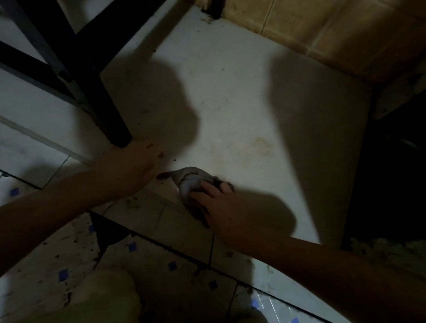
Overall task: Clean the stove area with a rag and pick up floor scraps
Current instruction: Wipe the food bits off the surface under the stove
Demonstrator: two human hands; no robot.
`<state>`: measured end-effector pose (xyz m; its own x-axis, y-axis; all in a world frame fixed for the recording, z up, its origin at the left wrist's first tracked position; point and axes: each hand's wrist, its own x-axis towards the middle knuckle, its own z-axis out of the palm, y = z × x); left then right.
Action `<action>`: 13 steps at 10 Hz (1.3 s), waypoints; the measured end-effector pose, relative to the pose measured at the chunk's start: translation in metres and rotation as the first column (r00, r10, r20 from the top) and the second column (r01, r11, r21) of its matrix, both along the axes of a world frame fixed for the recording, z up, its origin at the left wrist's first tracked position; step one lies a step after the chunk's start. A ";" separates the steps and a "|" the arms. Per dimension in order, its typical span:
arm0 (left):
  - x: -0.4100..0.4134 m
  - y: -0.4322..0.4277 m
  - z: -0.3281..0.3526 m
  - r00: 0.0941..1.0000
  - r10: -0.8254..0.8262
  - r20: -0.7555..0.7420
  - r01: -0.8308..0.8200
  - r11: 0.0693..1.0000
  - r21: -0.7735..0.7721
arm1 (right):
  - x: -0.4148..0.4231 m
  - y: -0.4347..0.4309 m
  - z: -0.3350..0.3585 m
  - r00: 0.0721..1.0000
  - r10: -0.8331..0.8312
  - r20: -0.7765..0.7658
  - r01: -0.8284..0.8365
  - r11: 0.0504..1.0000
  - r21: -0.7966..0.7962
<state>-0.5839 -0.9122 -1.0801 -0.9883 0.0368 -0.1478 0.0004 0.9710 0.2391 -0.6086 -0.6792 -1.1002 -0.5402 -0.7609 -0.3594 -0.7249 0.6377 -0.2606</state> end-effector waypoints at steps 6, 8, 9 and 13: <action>0.111 -0.095 0.048 0.957 0.271 0.101 -0.260 0.959 -0.114 | -0.007 -0.075 -0.016 0.964 0.265 -0.008 -0.264 0.963 0.054; 0.170 -0.157 0.059 0.895 0.406 0.186 -0.360 0.903 -0.235 | -0.014 -0.106 -0.005 0.939 0.328 0.103 -0.336 0.939 0.071; 0.183 -0.180 0.066 0.848 0.484 0.218 -0.406 0.856 -0.320 | -0.010 -0.127 0.014 0.904 0.380 0.195 -0.382 0.924 -0.027; 0.259 -0.219 0.119 0.626 0.757 0.190 -0.712 0.653 -0.258 | 0.060 -0.299 0.113 0.904 0.419 0.091 -0.384 0.886 -0.259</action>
<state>-0.3252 -1.1316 -0.9612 -0.5973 -0.7275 -0.3376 -0.7671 0.6411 -0.0244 -0.5490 -0.9783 -0.9873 -0.1275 -0.9719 -0.1980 -0.8508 0.2098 -0.4817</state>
